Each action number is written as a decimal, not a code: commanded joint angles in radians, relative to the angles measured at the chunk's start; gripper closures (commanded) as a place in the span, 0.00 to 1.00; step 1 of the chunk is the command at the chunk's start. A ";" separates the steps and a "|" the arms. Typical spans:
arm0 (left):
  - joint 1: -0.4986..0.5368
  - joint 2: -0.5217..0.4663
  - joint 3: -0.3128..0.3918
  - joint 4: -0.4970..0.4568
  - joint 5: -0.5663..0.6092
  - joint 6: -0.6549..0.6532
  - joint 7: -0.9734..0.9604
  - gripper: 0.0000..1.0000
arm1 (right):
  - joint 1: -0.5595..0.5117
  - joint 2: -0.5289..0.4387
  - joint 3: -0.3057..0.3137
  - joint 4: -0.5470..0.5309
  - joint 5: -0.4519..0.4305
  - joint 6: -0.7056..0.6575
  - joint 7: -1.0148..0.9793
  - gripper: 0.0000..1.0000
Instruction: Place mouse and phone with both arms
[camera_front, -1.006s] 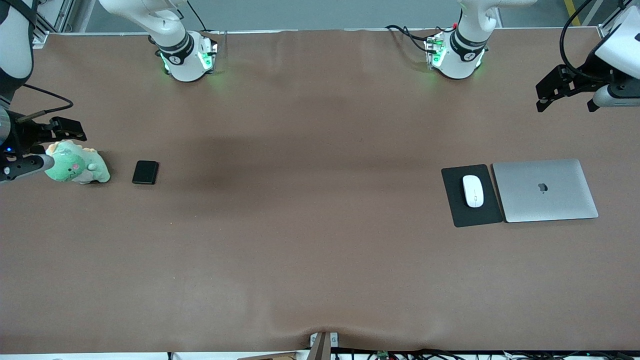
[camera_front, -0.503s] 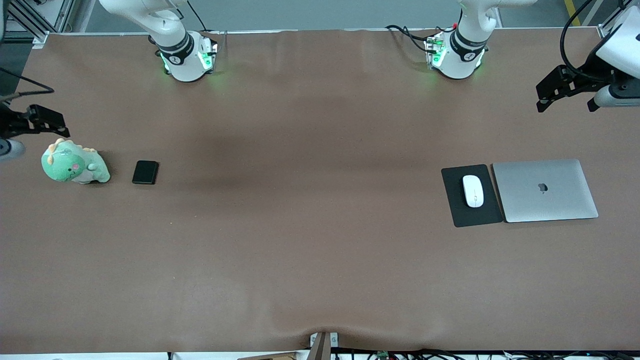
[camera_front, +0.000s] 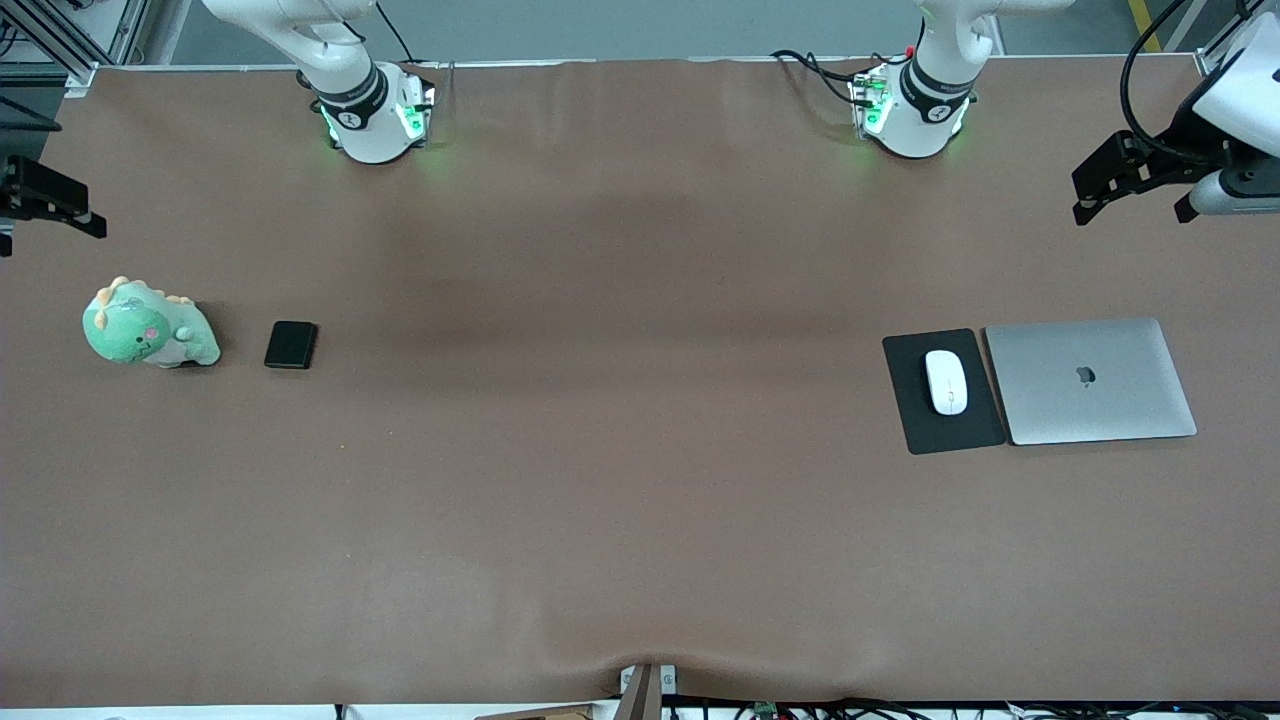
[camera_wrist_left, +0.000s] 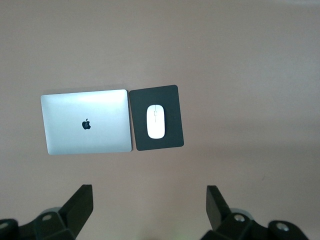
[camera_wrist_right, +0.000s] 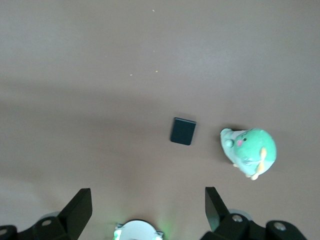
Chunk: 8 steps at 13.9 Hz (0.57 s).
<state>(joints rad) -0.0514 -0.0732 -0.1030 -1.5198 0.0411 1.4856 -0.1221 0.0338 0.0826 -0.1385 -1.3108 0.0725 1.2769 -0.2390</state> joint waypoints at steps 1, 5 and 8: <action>0.004 0.004 0.002 0.015 -0.020 -0.008 -0.011 0.00 | -0.046 -0.116 0.028 -0.173 0.036 0.077 0.030 0.00; 0.002 0.007 0.000 0.015 -0.020 -0.008 -0.013 0.00 | -0.051 -0.124 0.027 -0.209 0.030 0.069 0.021 0.00; 0.001 0.010 0.000 0.015 -0.021 -0.008 -0.014 0.00 | -0.060 -0.116 0.030 -0.183 -0.003 0.071 0.020 0.00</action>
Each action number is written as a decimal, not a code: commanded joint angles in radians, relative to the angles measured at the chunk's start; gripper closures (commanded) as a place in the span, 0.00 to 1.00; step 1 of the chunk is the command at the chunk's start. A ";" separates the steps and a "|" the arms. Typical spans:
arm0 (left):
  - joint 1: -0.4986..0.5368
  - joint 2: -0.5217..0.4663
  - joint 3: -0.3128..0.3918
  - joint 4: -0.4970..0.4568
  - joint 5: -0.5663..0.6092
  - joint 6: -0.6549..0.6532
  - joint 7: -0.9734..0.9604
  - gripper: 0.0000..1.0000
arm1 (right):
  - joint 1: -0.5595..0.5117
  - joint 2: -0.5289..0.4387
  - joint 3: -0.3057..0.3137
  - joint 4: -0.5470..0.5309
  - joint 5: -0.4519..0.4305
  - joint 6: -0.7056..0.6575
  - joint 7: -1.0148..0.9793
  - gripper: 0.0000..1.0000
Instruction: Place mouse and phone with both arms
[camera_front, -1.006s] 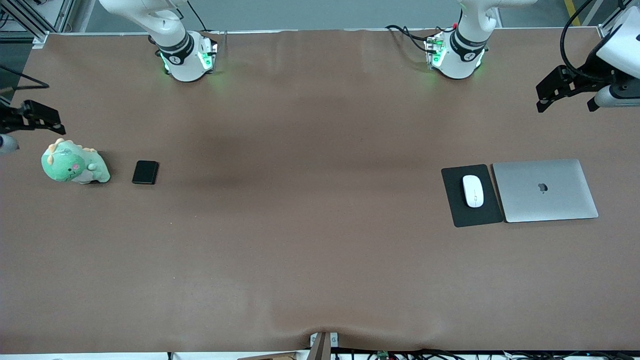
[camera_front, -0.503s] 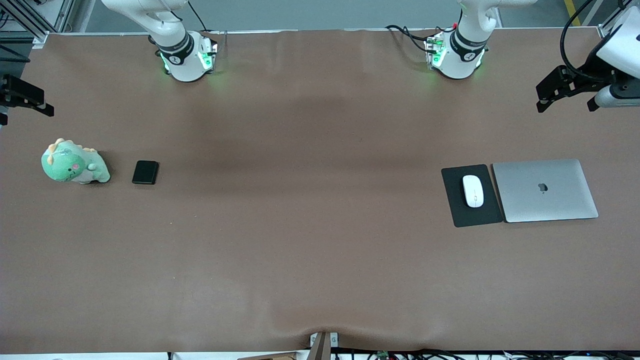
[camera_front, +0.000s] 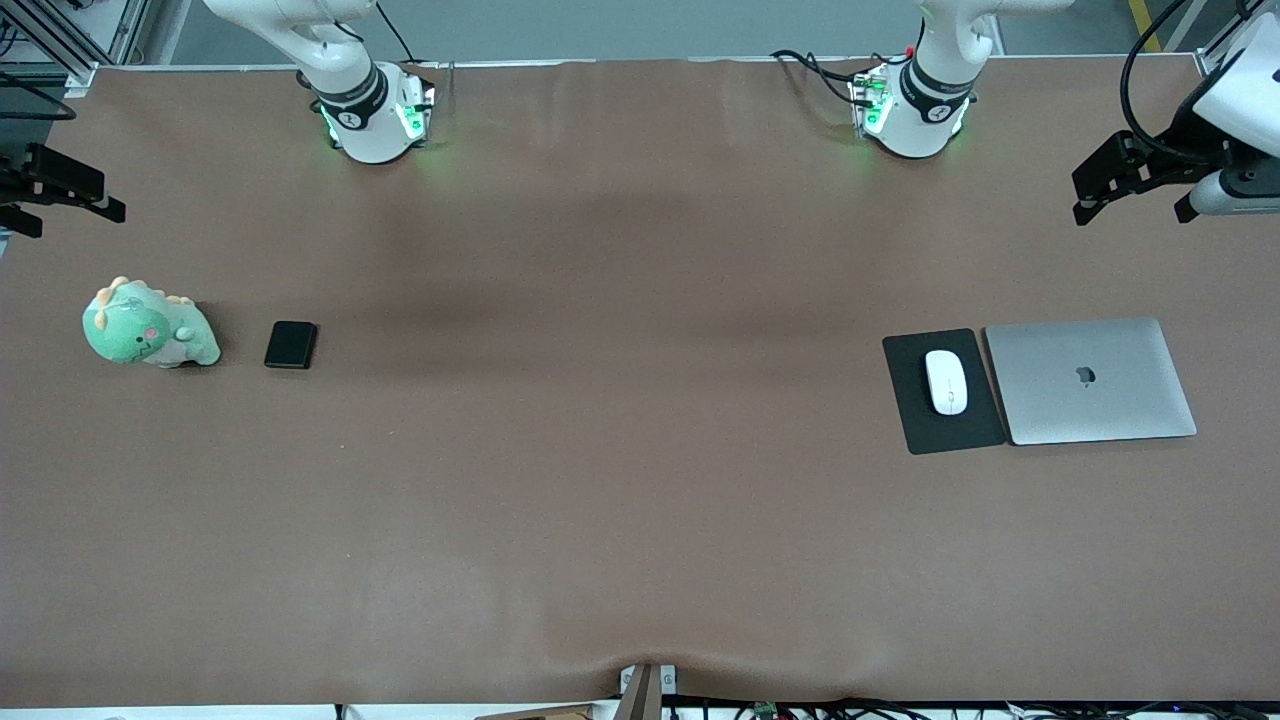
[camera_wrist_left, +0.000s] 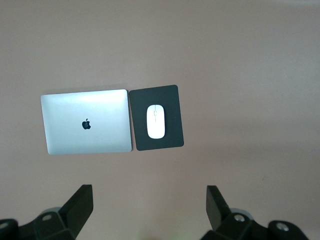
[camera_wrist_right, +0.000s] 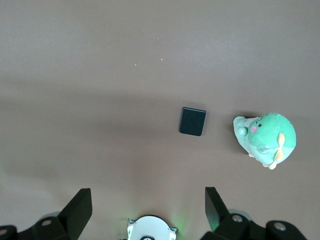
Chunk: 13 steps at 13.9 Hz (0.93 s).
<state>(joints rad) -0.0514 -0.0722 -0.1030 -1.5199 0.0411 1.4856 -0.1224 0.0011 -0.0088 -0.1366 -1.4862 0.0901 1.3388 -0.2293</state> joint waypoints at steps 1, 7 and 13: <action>0.002 0.008 0.000 0.015 -0.021 -0.008 -0.013 0.00 | -0.027 -0.025 0.028 -0.005 -0.045 0.010 0.010 0.00; 0.002 0.008 0.000 0.015 -0.021 -0.008 -0.010 0.00 | -0.026 -0.025 0.048 -0.011 -0.090 -0.007 0.010 0.00; 0.002 0.009 0.000 0.017 -0.020 -0.007 -0.011 0.00 | -0.026 -0.025 0.048 -0.008 -0.096 -0.015 0.008 0.00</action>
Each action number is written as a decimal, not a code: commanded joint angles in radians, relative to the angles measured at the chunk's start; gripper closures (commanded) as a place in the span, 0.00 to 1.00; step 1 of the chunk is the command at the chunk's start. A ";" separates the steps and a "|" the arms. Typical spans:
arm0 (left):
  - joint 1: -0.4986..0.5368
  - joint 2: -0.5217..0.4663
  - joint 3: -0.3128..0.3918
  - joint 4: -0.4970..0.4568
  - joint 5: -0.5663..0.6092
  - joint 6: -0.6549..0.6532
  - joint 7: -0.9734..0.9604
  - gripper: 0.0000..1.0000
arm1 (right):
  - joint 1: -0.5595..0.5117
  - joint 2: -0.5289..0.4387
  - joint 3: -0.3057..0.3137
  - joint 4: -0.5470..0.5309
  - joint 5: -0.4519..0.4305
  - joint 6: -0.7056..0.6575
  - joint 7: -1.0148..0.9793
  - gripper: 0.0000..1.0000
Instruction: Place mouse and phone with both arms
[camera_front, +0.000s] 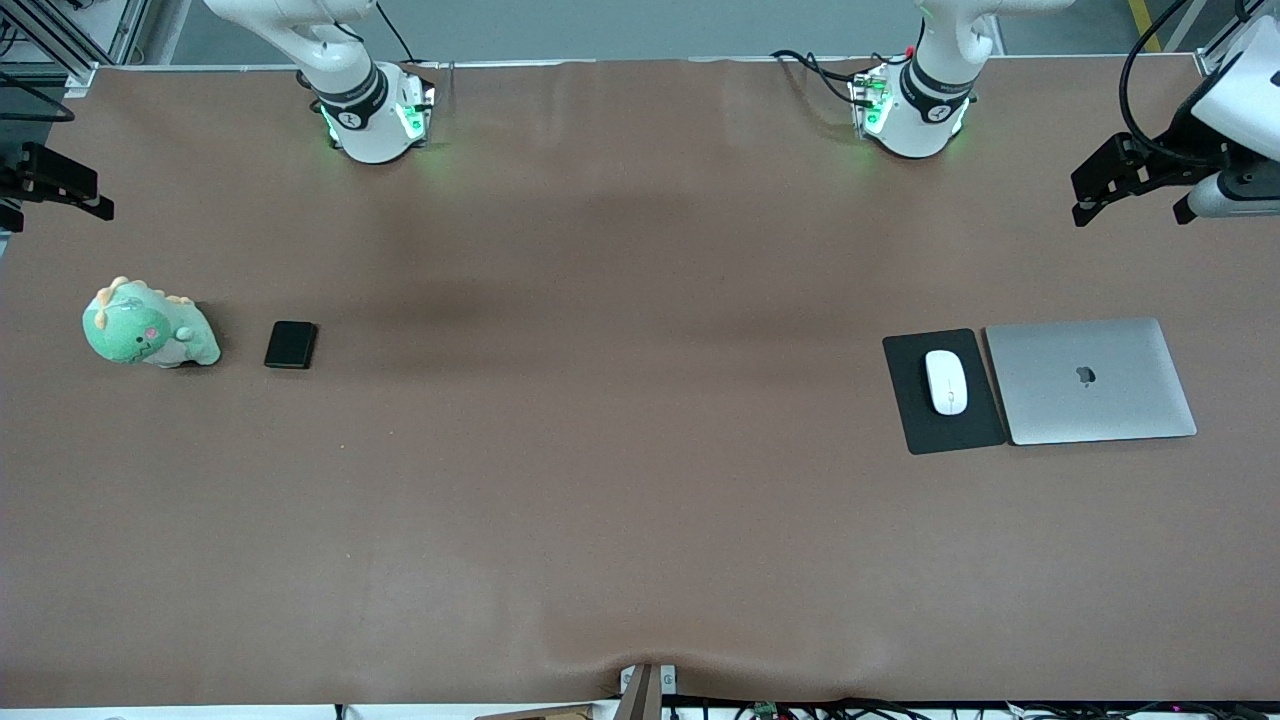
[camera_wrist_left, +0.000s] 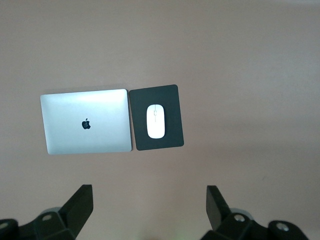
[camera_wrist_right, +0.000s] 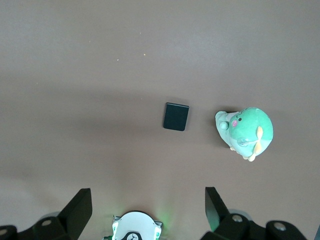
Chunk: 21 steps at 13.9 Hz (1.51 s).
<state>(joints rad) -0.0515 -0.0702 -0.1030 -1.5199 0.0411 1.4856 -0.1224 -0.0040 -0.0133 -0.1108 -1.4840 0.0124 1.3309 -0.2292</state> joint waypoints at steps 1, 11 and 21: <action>0.002 0.007 0.000 0.015 -0.020 -0.005 -0.011 0.00 | -0.021 -0.020 0.022 -0.010 -0.019 -0.009 0.008 0.00; 0.004 0.012 0.000 0.017 -0.020 -0.005 -0.003 0.00 | -0.005 -0.020 0.022 -0.007 -0.040 -0.010 0.008 0.00; -0.002 0.012 -0.001 0.018 -0.007 -0.007 -0.006 0.00 | 0.002 -0.020 0.022 -0.007 -0.038 -0.025 0.008 0.00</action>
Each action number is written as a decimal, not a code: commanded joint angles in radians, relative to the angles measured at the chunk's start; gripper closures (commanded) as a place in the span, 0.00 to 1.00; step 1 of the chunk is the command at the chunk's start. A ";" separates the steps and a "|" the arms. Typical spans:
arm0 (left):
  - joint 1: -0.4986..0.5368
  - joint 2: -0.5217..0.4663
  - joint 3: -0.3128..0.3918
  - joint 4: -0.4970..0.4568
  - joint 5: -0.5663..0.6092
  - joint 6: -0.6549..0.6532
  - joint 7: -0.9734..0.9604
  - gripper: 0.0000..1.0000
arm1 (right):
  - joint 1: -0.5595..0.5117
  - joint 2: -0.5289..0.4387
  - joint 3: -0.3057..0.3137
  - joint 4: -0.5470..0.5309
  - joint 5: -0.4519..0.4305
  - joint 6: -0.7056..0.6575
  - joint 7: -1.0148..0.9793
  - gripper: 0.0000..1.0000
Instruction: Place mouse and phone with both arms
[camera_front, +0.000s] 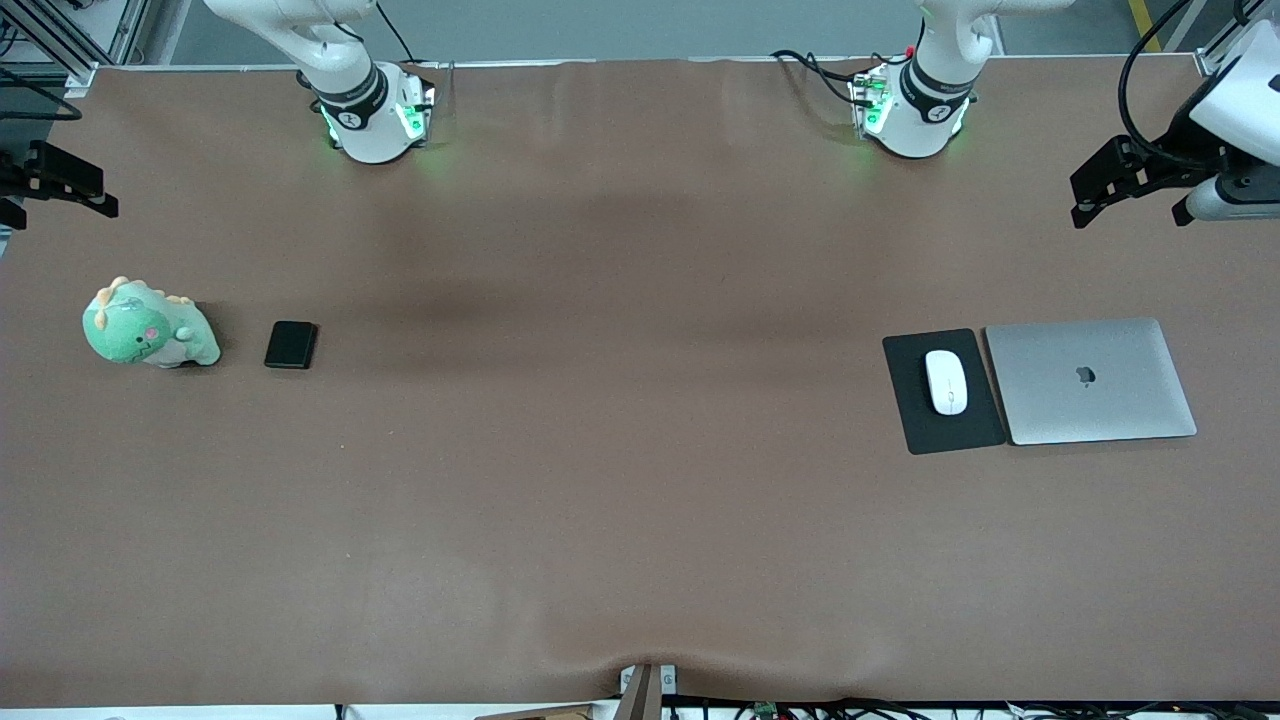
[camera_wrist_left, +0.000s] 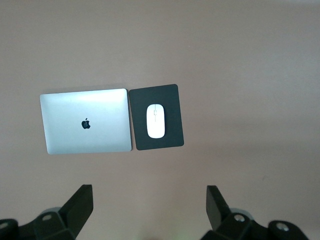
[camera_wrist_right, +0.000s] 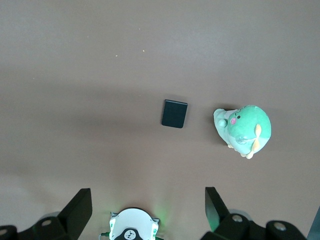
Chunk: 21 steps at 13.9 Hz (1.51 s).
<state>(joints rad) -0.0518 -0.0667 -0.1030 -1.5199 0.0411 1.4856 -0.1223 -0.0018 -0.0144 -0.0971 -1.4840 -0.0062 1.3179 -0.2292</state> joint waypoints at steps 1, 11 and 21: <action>-0.003 0.008 -0.003 0.017 -0.007 -0.007 -0.008 0.00 | -0.001 -0.019 0.008 -0.007 -0.020 -0.013 0.008 0.00; 0.000 0.001 -0.011 0.018 -0.010 -0.034 -0.010 0.00 | -0.006 -0.018 0.007 -0.009 -0.015 -0.022 0.010 0.00; -0.002 0.004 -0.009 0.018 -0.007 -0.033 -0.010 0.00 | -0.007 -0.019 0.007 -0.009 -0.014 -0.028 0.011 0.00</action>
